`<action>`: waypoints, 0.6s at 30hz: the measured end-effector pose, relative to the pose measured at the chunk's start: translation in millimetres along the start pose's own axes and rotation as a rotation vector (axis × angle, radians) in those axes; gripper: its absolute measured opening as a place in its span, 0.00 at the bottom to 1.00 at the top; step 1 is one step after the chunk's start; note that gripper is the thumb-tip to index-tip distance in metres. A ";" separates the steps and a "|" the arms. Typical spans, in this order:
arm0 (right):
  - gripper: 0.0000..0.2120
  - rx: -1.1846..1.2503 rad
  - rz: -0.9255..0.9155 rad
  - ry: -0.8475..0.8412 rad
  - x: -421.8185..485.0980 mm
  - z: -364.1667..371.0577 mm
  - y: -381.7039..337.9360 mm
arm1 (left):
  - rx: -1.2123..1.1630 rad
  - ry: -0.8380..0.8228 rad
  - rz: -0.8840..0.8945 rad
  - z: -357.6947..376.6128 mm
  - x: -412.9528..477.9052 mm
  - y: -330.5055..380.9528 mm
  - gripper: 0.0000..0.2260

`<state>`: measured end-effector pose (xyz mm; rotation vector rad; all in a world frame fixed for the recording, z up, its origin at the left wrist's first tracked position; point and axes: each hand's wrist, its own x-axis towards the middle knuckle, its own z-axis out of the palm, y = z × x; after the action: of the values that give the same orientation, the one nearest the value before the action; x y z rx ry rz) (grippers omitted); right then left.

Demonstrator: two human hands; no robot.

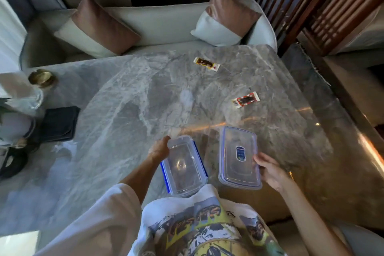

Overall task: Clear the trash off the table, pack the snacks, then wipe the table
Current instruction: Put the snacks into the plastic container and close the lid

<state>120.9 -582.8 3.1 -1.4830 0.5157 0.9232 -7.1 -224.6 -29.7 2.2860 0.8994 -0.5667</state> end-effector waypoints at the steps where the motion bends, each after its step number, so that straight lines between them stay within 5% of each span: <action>1: 0.11 -0.004 -0.013 0.054 -0.9 -8.4 0.9 | -0.095 0.040 -0.074 1.4 -4.1 -7.6 0.21; 10: 0.22 -0.107 0.013 0.115 34.2 42.5 23.1 | -0.560 0.323 -0.486 30.9 -63.5 -64.8 0.17; 18: 0.26 -0.287 -0.017 0.078 65.3 113.2 24.2 | -0.674 0.356 -0.511 35.2 -84.9 -73.0 0.16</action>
<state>112.6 -463.6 -55.0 -1.7855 0.4394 0.9582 -122.7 -244.4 -34.0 1.5565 1.5863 -0.0205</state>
